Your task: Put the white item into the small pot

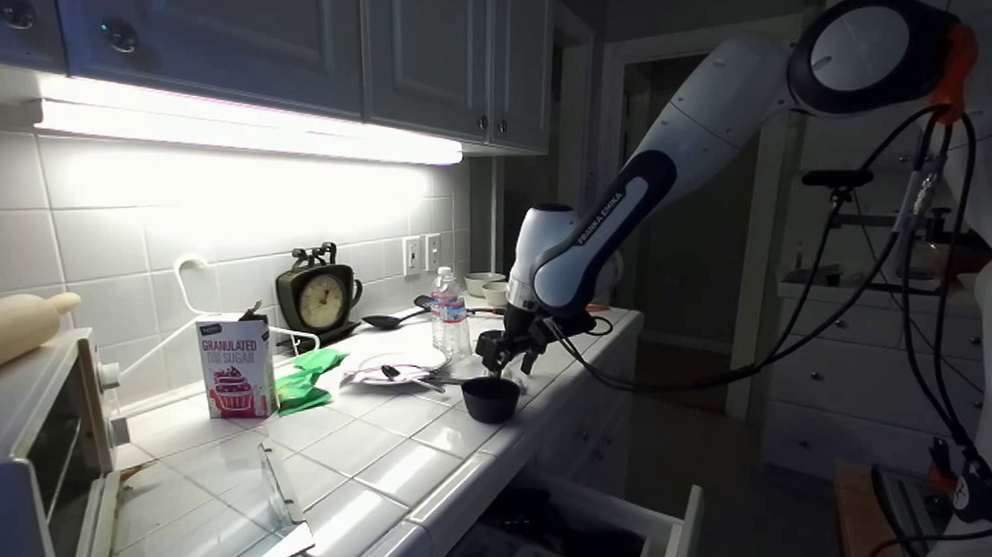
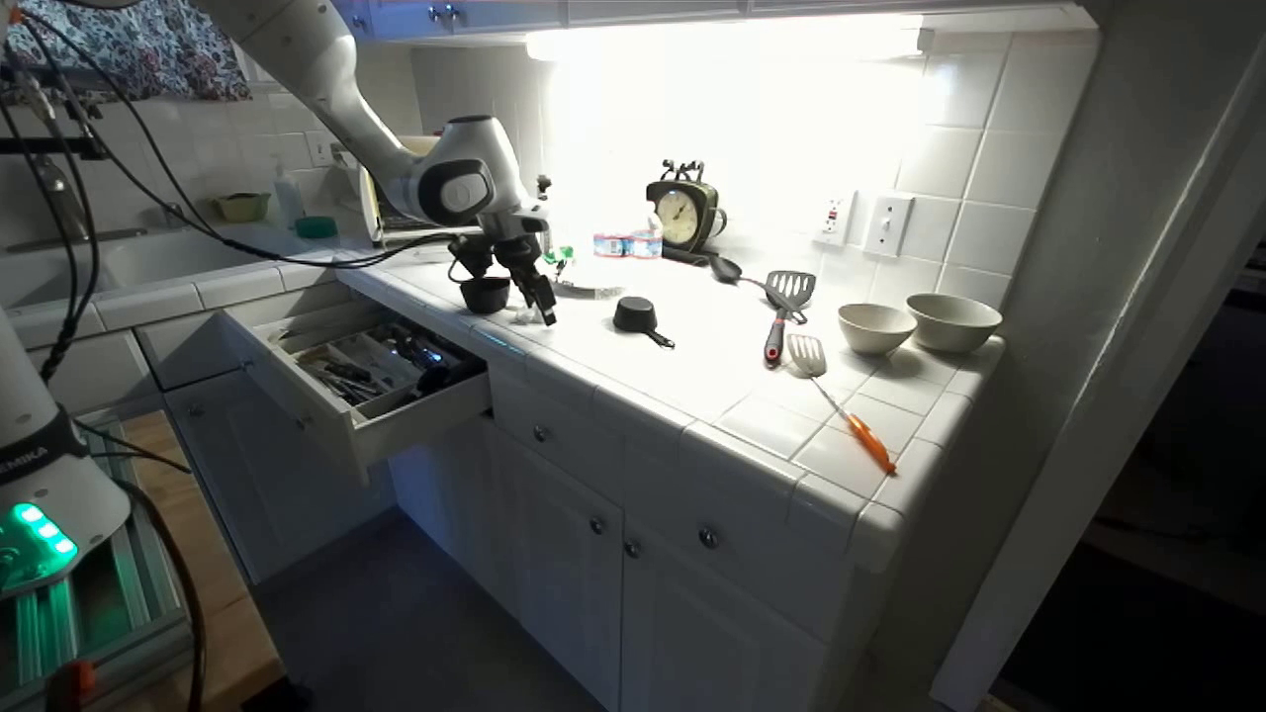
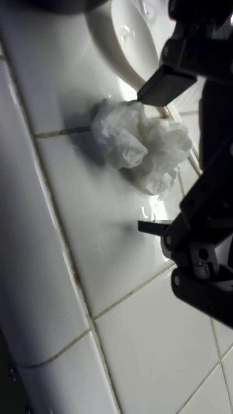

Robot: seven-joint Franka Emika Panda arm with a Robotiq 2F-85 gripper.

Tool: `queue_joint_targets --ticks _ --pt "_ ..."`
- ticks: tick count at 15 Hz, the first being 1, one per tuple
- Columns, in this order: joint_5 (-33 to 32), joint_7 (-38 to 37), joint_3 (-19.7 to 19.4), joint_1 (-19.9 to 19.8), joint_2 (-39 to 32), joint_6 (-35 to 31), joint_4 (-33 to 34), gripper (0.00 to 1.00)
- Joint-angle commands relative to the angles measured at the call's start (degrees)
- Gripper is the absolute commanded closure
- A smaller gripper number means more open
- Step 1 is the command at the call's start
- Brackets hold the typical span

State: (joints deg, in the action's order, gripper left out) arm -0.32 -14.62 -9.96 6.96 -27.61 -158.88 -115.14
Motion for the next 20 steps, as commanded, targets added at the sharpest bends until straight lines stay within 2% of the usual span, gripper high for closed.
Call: queue_joint_targets --ticks 1,3,4,11,13,20 --pt "-0.9 -1.8 0.5 0.1 0.6 2.8 0.4 0.16" --pt "-1.0 -2.0 0.6 0.2 0.7 3.4 0.4 0.4" --pt "-1.0 -2.0 0.7 0.2 0.7 3.5 0.4 0.48" --pt "-0.8 -2.4 1.1 -0.1 1.9 4.9 0.4 0.96" --pt "-0.2 -1.5 1.8 -0.7 3.4 5.6 -0.2 1.0" --pt "0.6 0.8 4.2 -2.2 11.3 10.5 -2.3 0.98"
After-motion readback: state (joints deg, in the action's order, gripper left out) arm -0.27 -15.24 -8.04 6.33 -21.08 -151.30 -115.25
